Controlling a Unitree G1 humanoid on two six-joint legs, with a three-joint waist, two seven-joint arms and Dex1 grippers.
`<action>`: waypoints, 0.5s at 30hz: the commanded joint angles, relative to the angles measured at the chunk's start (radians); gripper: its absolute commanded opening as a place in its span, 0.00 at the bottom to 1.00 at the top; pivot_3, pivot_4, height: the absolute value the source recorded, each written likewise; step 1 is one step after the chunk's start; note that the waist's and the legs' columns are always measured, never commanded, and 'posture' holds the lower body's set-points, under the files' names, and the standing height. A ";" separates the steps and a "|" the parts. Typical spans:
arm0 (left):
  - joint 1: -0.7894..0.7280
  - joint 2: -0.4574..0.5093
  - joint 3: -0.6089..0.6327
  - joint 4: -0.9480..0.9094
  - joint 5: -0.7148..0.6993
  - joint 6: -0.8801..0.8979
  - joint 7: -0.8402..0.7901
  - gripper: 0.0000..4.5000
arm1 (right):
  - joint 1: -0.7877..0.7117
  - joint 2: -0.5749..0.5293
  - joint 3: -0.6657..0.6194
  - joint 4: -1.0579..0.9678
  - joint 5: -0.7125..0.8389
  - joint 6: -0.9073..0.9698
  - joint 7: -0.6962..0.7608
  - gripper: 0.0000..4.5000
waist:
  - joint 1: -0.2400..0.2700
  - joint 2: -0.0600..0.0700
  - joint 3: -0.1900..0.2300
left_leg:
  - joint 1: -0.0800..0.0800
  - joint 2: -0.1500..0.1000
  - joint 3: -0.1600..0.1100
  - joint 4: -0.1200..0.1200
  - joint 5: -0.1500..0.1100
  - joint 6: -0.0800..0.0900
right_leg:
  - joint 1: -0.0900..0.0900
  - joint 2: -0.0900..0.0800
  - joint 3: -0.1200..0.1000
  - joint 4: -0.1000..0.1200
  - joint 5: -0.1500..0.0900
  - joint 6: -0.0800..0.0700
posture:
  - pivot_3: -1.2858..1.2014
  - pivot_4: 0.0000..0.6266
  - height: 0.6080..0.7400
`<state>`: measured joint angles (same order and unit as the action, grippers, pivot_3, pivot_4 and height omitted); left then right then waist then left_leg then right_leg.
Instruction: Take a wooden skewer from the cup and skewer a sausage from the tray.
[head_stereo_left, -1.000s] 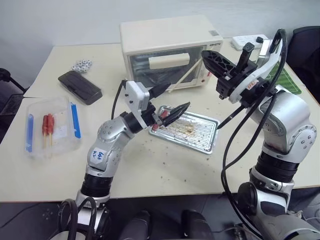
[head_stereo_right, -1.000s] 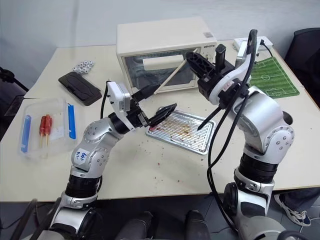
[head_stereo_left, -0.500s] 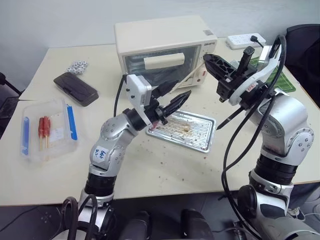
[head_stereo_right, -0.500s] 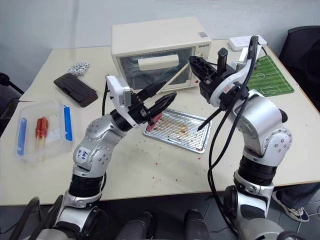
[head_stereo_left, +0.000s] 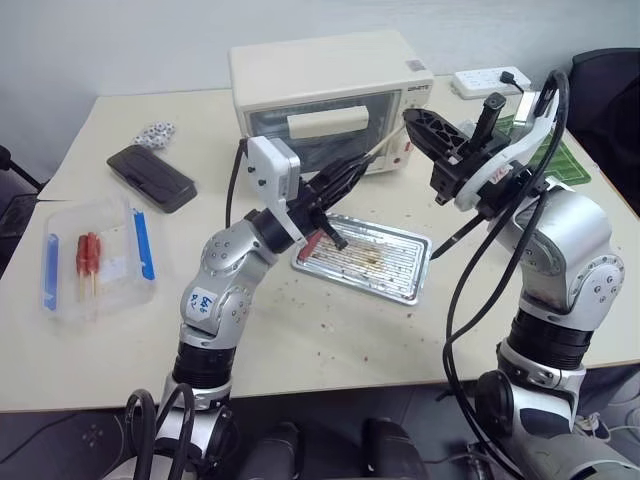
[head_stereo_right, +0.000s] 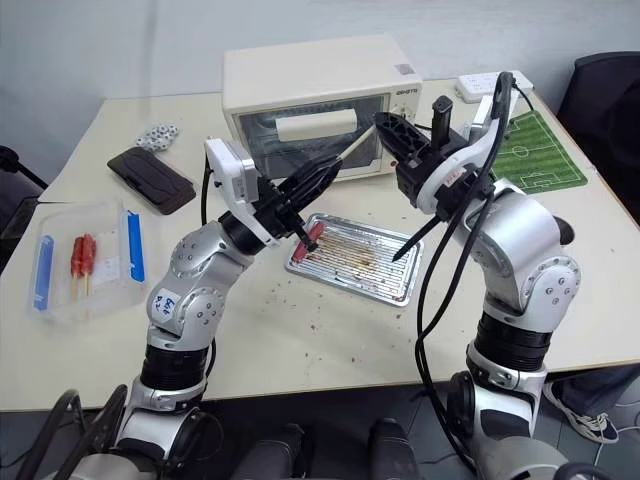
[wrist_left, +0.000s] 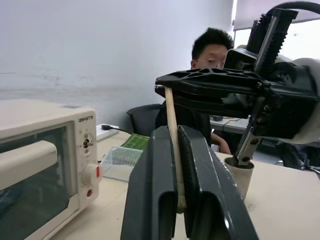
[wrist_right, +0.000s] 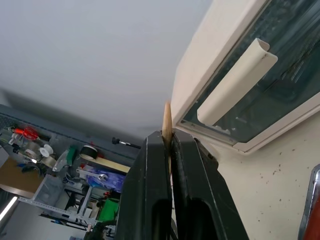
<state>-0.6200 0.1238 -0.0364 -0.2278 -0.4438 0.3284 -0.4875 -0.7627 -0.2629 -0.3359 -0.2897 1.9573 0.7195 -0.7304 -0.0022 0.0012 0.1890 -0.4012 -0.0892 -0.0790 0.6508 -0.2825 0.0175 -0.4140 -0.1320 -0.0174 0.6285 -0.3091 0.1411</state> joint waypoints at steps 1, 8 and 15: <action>-0.026 -0.006 -0.006 -0.032 -0.007 -0.009 0.000 0.01 | 0.003 -0.005 -0.004 -0.049 0.015 -0.008 0.014 0.00 | 0.000 0.000 0.000 | 0.000 0.000 0.000 0.000 0.000 0.000 | 0.000 0.000 0.000 0.000 0.000 0.000 | 0.52 0.24 1.00; -0.022 0.019 0.005 -0.011 0.018 -0.012 0.008 0.00 | -0.011 0.003 -0.018 -0.057 0.015 -0.004 0.038 0.36 | -0.001 0.000 0.000 | 0.000 0.000 0.001 0.000 0.000 0.000 | 0.000 0.000 0.001 0.000 0.000 0.001 | 0.52 0.24 1.00; -0.045 0.127 0.095 0.047 0.028 -0.022 0.005 0.00 | -0.057 -0.147 0.008 0.041 0.015 0.089 0.118 0.90 | -0.001 0.000 0.000 | 0.000 0.000 0.001 0.001 0.001 0.001 | 0.000 0.000 0.001 0.000 0.001 0.001 | 0.52 0.24 1.00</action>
<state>-0.6478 0.2382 0.0310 -0.1703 -0.4184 0.3242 -0.4823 -0.7945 -0.3872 -0.3289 -0.2491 1.9567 0.7899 -0.6456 -0.0030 0.0012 0.1889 -0.4010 -0.0895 -0.0779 0.6512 -0.2820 0.0181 -0.4143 -0.1321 -0.0162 0.6283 -0.3084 0.1417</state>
